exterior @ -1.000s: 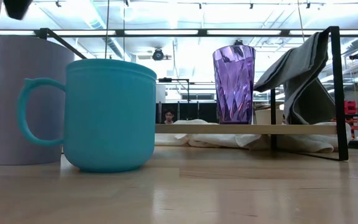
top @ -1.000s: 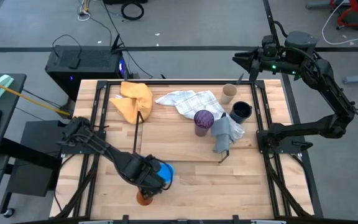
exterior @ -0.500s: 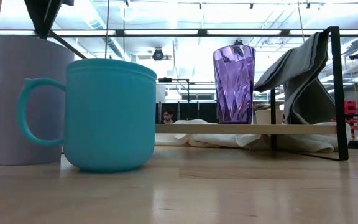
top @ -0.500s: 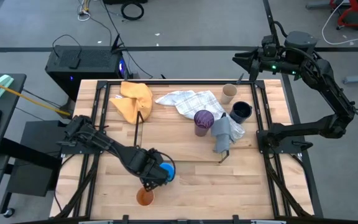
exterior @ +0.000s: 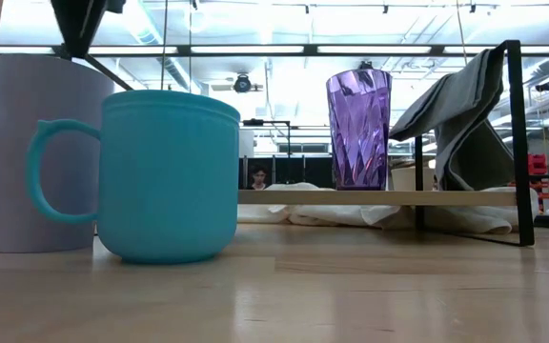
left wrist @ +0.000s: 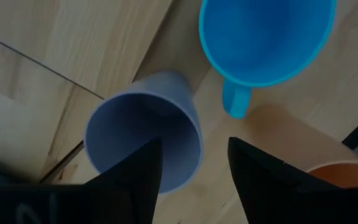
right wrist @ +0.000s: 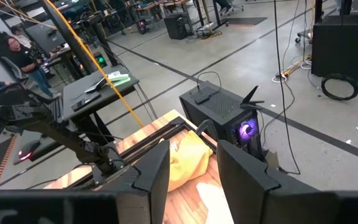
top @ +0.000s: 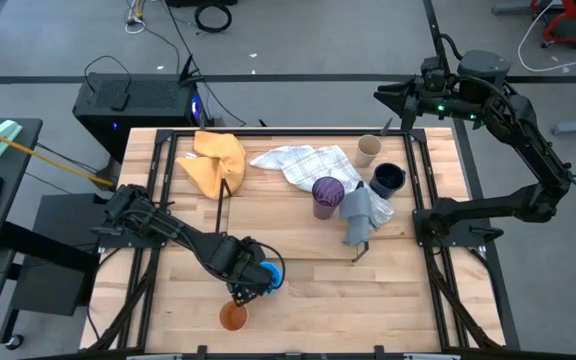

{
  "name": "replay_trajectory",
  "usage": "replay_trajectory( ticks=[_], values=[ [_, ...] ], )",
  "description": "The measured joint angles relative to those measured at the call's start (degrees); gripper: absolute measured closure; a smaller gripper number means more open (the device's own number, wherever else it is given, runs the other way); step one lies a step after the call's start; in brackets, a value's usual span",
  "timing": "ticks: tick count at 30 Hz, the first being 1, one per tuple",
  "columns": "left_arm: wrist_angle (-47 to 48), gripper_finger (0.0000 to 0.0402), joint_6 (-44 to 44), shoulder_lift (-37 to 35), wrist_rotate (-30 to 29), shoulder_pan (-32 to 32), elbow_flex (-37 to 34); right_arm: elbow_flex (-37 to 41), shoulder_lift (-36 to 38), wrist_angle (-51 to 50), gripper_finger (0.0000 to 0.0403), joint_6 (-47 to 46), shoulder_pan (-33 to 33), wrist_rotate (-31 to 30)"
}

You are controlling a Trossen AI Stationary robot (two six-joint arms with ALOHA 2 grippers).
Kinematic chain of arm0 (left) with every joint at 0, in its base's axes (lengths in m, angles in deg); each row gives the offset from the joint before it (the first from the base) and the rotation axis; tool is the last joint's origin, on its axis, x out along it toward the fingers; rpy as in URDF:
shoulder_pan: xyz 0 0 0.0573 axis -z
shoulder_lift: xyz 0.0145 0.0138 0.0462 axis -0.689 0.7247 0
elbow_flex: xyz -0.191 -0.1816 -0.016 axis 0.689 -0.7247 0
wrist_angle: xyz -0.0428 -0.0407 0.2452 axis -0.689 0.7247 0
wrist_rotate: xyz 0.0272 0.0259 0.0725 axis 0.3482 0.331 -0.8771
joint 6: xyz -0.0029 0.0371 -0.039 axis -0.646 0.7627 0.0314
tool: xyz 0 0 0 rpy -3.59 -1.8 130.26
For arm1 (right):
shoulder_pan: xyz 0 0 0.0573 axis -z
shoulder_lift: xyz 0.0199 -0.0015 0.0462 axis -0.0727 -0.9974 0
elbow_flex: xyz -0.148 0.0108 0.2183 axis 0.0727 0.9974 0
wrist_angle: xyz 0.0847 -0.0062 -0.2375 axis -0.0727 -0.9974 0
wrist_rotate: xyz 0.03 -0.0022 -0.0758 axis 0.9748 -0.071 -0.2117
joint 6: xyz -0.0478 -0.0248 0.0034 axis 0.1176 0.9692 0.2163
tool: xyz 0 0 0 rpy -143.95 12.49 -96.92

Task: Stack small to large cups/mugs on shelf
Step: Put the blue cup on the shelf

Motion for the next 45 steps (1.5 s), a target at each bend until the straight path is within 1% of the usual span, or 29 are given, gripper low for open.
replay_trajectory(
  ticks=[6,9,15,24,27,30,32,35,36,45],
  values=[
    [-1.2,0.0214,-0.4,0.3,0.0,-0.5,0.0,0.0,0.0,0.0,0.0263,0.0,0.0,0.0],
    [-0.5,0.0221,-0.3,1.9,0.1,-0.8,-0.1,0.0,0.0,0.0,0.0263,0.0,0.0,0.0],
    [0.0,0.0235,1.3,5.2,2.0,-0.7,-0.1,0.0,0.0,-0.1,0.0263,-0.3,0.0,0.0],
    [1.5,0.0253,2.0,5.5,2.0,-0.7,-0.1,0.0,0.0,-0.2,0.0263,-0.3,0.0,0.0],
    [1.4,0.027,2.4,5.5,2.0,-0.6,-0.1,0.0,0.0,-0.2,0.0263,-0.3,0.0,0.0],
    [1.5,0.0298,3.3,5.5,2.0,-0.6,-0.1,0.0,0.0,-0.2,0.0263,-0.3,0.0,0.0],
    [1.5,0.0324,3.9,5.5,2.0,-0.6,-0.1,0.0,0.0,-0.2,0.0263,-0.3,0.0,0.0],
    [1.3,0.0377,3.9,5.5,2.3,-0.7,-0.1,0.0,0.0,-0.2,0.0263,-0.3,0.0,0.0],
    [1.3,0.0387,3.9,5.5,2.4,-0.7,0.0,0.0,0.0,-0.2,0.0263,-0.3,0.0,0.0],
    [0.9,0.0393,4.3,5.4,2.0,-0.6,0.0,0.0,0.0,-0.2,0.0264,-0.3,0.0,0.0]
  ],
)
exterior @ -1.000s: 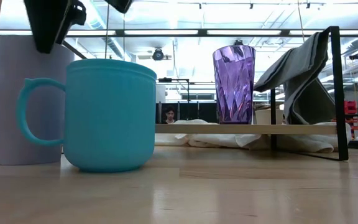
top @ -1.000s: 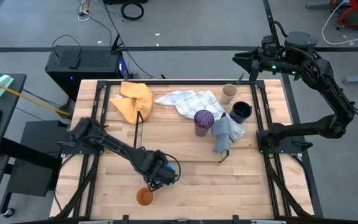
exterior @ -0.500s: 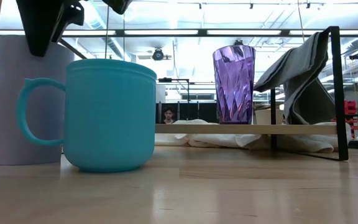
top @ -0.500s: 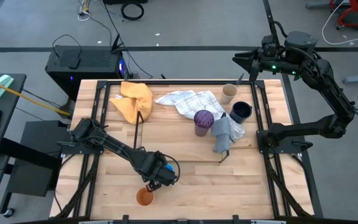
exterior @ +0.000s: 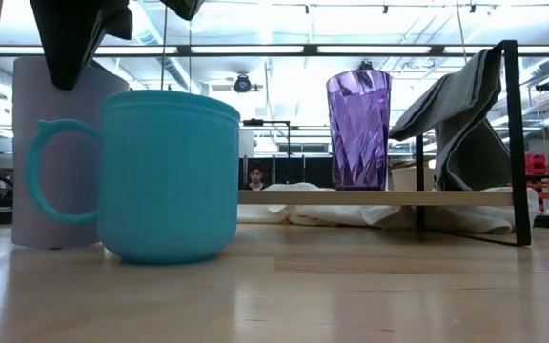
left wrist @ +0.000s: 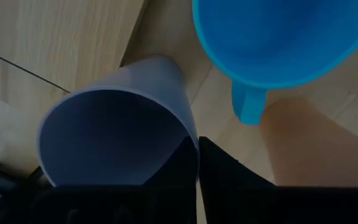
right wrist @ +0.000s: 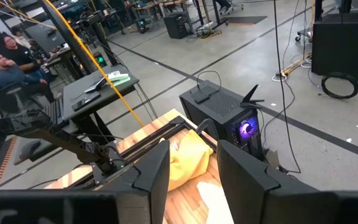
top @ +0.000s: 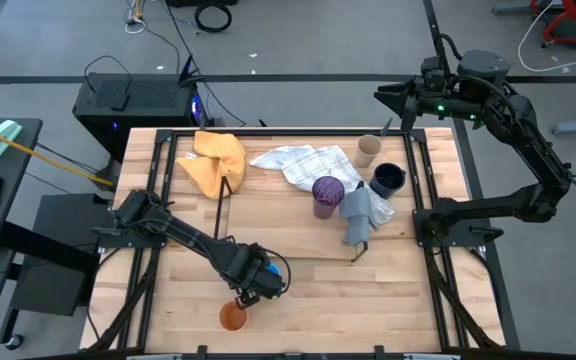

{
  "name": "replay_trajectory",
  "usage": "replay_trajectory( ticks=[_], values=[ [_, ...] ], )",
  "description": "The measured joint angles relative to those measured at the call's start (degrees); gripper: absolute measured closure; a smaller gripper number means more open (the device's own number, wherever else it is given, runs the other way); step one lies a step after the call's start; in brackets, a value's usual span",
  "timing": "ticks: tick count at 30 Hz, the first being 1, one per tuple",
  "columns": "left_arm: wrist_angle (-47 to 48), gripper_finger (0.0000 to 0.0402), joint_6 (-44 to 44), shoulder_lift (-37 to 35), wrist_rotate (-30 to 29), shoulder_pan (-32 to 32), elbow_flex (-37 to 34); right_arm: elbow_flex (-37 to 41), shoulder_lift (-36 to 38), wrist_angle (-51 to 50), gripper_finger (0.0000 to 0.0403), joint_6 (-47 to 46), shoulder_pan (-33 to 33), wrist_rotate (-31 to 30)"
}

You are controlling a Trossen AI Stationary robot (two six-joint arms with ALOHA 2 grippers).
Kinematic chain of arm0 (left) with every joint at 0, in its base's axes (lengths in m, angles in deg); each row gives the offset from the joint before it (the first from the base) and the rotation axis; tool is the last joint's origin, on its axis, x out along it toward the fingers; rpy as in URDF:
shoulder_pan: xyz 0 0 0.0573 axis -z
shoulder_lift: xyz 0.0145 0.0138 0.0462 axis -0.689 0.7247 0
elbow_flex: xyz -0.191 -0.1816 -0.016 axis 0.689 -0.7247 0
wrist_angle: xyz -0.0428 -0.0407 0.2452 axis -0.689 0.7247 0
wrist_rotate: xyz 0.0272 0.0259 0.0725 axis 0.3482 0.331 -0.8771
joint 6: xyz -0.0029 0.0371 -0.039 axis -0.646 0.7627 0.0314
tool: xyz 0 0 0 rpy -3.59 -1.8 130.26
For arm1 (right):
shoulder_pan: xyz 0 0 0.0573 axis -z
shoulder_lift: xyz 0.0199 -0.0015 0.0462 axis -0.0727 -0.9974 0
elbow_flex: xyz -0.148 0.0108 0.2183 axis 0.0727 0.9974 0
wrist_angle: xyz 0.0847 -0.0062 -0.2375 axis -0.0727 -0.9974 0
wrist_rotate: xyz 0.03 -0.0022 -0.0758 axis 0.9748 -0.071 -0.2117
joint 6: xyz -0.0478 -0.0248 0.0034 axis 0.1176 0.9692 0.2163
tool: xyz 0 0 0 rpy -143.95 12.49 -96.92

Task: Stack small to large cups/mugs on shelf
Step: Put the blue cup on the shelf

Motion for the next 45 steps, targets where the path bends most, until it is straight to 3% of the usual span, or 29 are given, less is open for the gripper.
replay_trajectory(
  ticks=[7,23,37,45],
  values=[
    [0.2,0.0393,1.1,-0.3,-0.3,0.0,2.8,0.0,0.0,0.0,0.0264,0.3,0.0,0.0],
    [7.8,0.0393,7.1,-0.7,-5.7,-2.6,16.5,0.0,0.0,-0.6,0.0264,0.5,0.0,0.0],
    [7.8,0.0393,26.9,-0.6,-6.2,-18.2,17.6,0.0,-0.1,-3.2,0.0264,2.0,0.0,0.0],
    [5.9,0.0393,34.4,-0.6,-2.8,-26.4,17.6,0.0,-1.5,-3.4,0.0264,2.5,0.0,0.0]
  ],
)
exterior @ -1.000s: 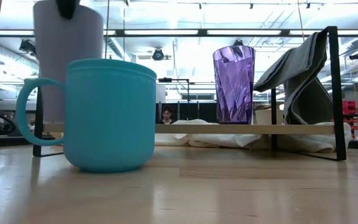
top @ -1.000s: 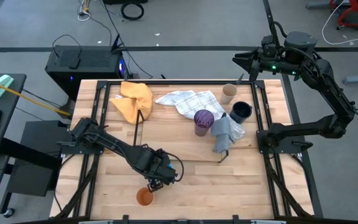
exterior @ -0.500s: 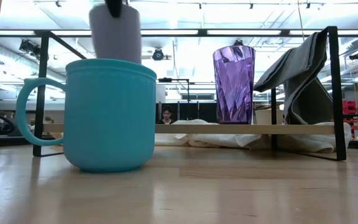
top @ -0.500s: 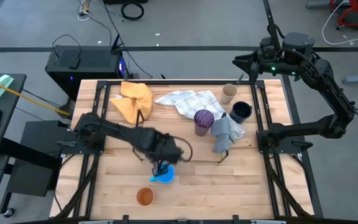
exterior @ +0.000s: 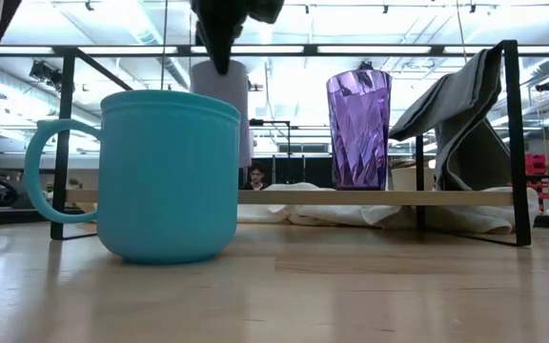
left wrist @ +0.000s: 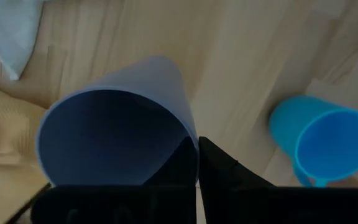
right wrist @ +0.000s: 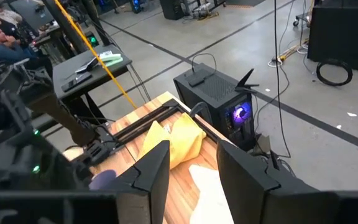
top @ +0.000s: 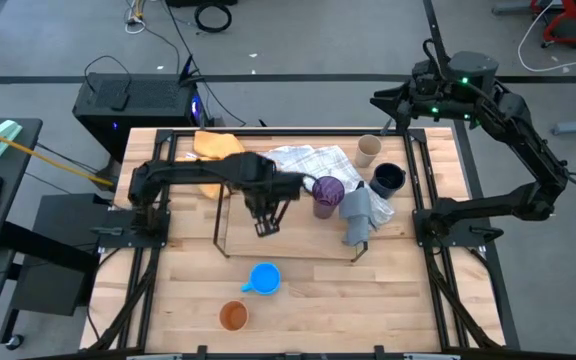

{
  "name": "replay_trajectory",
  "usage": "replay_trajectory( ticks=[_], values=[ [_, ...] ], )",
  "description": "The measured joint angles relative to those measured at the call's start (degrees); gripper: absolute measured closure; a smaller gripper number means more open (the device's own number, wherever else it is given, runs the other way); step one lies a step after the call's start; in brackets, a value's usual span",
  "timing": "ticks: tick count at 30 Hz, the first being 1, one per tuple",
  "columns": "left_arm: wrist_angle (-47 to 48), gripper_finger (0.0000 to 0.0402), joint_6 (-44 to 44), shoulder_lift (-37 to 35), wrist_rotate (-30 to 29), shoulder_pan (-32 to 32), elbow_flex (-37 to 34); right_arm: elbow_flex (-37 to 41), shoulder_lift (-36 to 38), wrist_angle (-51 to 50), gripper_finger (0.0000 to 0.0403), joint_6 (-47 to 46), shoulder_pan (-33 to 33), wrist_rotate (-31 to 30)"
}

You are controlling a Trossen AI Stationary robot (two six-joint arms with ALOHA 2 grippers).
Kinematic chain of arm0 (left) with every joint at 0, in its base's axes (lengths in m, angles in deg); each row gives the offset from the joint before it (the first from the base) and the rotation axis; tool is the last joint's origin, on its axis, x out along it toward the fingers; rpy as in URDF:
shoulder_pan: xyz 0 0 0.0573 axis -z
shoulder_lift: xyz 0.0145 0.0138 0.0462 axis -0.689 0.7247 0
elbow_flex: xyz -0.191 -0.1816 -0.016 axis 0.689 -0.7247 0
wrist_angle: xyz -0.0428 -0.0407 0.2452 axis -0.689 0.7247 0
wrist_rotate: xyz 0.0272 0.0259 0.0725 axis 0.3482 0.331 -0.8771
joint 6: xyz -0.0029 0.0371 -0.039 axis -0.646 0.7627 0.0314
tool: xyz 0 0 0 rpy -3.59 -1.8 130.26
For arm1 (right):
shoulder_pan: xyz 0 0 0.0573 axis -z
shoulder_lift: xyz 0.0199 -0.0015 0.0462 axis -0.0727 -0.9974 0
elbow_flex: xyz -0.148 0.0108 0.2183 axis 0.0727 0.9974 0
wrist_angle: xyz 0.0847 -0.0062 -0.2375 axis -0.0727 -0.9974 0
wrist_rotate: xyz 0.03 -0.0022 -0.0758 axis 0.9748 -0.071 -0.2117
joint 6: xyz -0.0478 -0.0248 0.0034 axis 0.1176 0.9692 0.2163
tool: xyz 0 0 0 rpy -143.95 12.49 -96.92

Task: Stack small to large cups/mugs on shelf
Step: Put the blue cup on the shelf

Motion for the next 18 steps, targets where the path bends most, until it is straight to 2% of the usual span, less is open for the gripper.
replay_trajectory(
  ticks=[10,18],
  values=[
    [-6.2,0.0393,3.2,0.0,3.0,-3.4,0.0,0.0,-1.1,-2.0,0.0263,2.1,0.0,0.0],
    [-12.3,0.0393,3.8,0.0,3.1,-4.2,0.0,0.0,-1.0,-2.0,0.0263,1.9,0.0,0.0]
  ],
)
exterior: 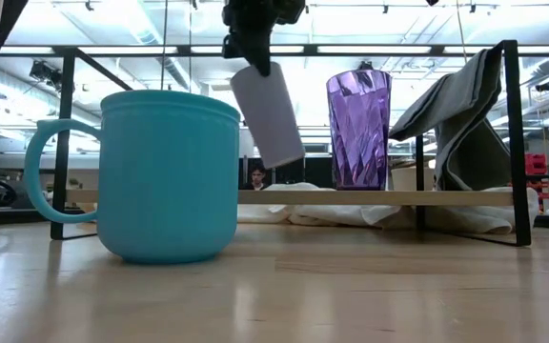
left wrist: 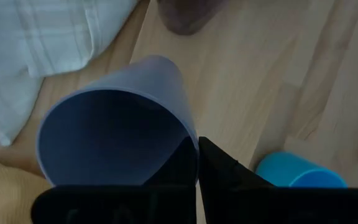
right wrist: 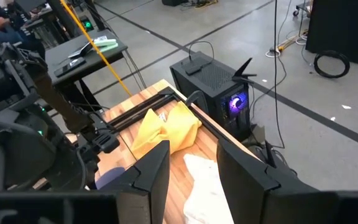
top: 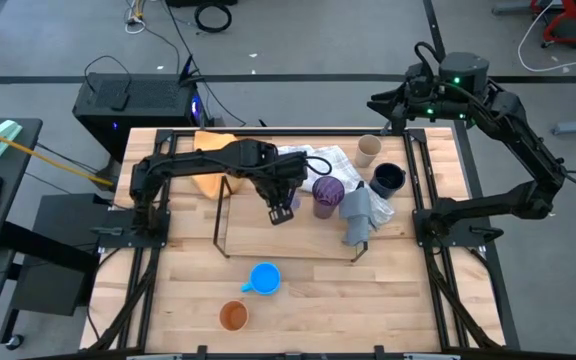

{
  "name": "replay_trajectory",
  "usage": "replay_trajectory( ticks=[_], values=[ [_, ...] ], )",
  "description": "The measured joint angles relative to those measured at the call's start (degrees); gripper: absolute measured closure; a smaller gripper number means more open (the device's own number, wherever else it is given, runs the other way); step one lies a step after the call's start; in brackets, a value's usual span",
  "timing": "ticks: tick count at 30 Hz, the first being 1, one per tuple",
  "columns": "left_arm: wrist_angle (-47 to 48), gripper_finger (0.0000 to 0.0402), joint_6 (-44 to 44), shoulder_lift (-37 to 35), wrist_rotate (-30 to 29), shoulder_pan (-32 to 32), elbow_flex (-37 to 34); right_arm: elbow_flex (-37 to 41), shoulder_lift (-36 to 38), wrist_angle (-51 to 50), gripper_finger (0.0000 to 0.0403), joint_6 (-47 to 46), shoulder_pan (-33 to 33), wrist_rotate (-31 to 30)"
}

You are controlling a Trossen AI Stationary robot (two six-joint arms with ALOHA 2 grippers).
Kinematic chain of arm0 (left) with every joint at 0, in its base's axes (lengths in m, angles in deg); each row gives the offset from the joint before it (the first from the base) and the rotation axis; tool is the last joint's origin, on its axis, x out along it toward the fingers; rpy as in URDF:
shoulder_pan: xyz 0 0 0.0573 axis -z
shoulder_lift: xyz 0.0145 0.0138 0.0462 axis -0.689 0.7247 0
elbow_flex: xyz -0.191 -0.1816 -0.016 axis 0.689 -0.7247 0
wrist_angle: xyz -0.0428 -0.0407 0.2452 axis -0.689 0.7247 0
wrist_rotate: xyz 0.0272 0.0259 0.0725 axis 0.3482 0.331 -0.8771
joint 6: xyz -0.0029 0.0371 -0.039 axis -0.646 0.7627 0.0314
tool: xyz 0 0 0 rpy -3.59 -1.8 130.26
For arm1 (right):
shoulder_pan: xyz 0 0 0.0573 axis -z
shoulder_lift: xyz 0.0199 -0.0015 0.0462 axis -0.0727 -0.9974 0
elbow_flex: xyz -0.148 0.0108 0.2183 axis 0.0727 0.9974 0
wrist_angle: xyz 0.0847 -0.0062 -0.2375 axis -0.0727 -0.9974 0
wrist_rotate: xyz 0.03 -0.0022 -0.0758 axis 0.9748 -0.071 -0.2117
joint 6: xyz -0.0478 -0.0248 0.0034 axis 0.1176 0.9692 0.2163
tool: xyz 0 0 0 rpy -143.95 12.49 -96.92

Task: Stack small to large cups/mugs on shelf
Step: Put the blue cup on the shelf

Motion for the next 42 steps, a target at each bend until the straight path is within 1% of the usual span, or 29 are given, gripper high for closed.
replay_trajectory(
  ticks=[12,20,26,32,35,37,41,42],
  values=[
    [-0.6,0.0393,1.9,0.8,0.0,-0.7,0.0,0.0,0.1,0.0,0.0263,-0.5,0.0,0.0],
    [2.6,0.0393,3.7,2.3,0.7,-0.7,-0.1,0.0,0.1,0.0,0.0264,-0.5,0.0,0.0],
    [0.6,0.0393,3.7,3.2,0.7,-0.7,0.0,0.0,0.1,0.0,0.0264,-0.5,0.0,0.0],
    [2.3,0.0393,4.2,3.7,0.7,-0.6,0.3,0.0,0.1,0.0,0.0263,-0.5,0.0,0.0],
    [4.1,0.0393,5.2,5.2,0.7,-0.6,3.7,0.0,0.1,0.0,0.0264,-0.5,0.0,0.0],
    [6.9,0.0393,6.2,7.1,0.4,-0.6,7.9,0.0,0.1,0.0,0.0263,-0.5,0.0,0.0],
    [13.2,0.0393,7.9,11.9,-1.9,-0.4,18.7,0.0,0.1,-0.1,0.0264,-0.7,-0.5,0.0],
    [13.4,0.0393,8.4,12.1,-2.2,-0.5,18.5,0.0,0.2,-0.2,0.0264,-0.8,-0.7,0.0]
  ],
)
